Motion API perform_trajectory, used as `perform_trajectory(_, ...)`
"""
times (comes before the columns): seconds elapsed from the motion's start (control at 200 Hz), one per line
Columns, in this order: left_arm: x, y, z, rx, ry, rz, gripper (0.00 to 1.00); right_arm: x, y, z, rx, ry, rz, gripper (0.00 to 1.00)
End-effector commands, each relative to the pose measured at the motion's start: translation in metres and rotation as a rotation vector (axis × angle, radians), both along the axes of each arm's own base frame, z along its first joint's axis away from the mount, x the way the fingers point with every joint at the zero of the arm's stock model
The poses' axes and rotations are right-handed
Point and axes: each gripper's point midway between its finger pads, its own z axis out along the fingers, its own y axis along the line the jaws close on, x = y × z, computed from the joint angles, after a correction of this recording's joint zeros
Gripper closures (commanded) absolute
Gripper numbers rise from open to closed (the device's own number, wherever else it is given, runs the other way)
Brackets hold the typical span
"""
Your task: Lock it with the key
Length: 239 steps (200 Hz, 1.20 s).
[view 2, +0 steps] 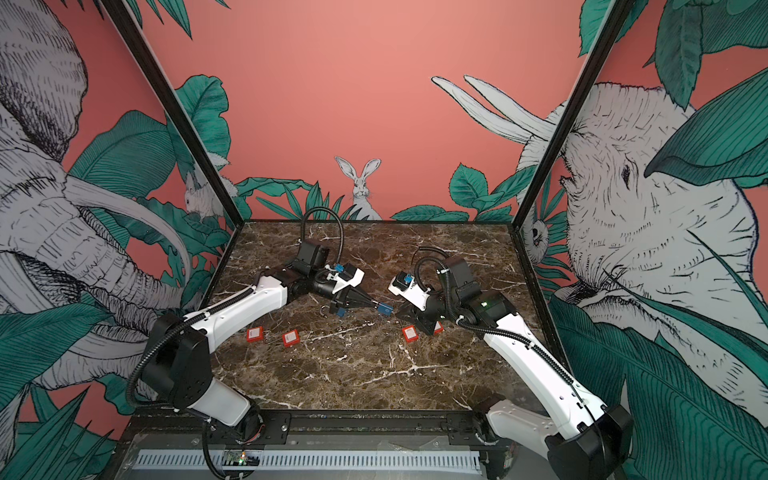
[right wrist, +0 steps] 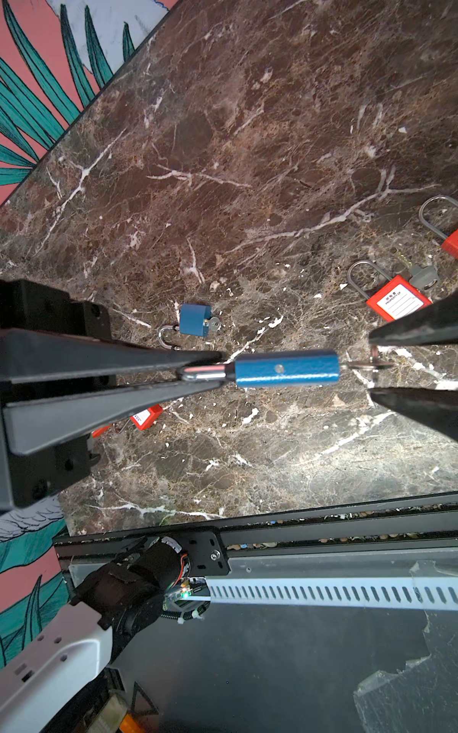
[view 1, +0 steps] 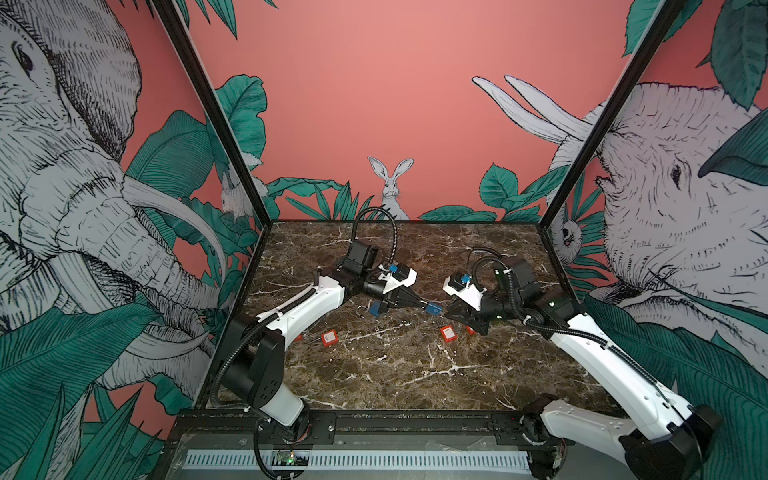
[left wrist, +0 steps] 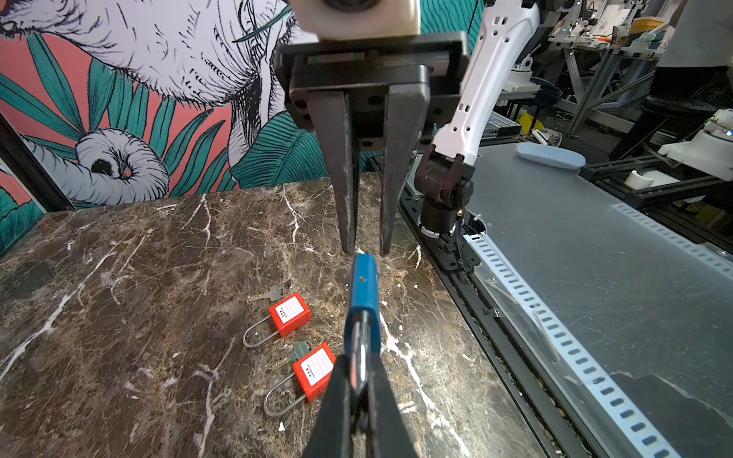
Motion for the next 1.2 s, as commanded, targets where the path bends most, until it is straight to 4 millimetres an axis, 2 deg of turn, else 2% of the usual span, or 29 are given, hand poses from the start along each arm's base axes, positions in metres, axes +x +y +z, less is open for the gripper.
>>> perform_trajectory(0.0, -0.007, -0.002, 0.012, -0.031, -0.039, -0.018, 1.0, 0.001, 0.005, 0.006, 0.031, -0.004, 0.016, 0.83)
perform_trajectory(0.355, -0.013, -0.001, 0.011, -0.029, -0.053, -0.017, 1.0, 0.001, 0.003, -0.002, 0.016, -0.004, 0.003, 0.96)
perform_trajectory(0.45, -0.014, -0.001, 0.011, -0.03, -0.052, -0.017, 1.0, 0.0, 0.002, -0.006, 0.006, 0.004, -0.001, 0.95)
perform_trajectory(0.535, -0.014, -0.001, 0.012, -0.033, -0.056, -0.017, 1.0, 0.0, 0.001, -0.008, -0.004, 0.006, -0.003, 0.9)
perform_trajectory(0.69, -0.015, -0.001, 0.013, -0.036, -0.061, -0.015, 1.0, 0.0, 0.0, -0.011, -0.012, 0.001, -0.01, 0.9)
perform_trajectory(0.965, -0.016, 0.0, 0.012, -0.035, -0.058, -0.016, 1.0, -0.005, 0.0, -0.012, -0.002, -0.001, -0.003, 1.0)
perform_trajectory(1.191, -0.014, 0.0, 0.005, -0.015, -0.052, -0.013, 1.0, -0.01, -0.006, -0.014, -0.028, -0.014, 0.004, 1.0)
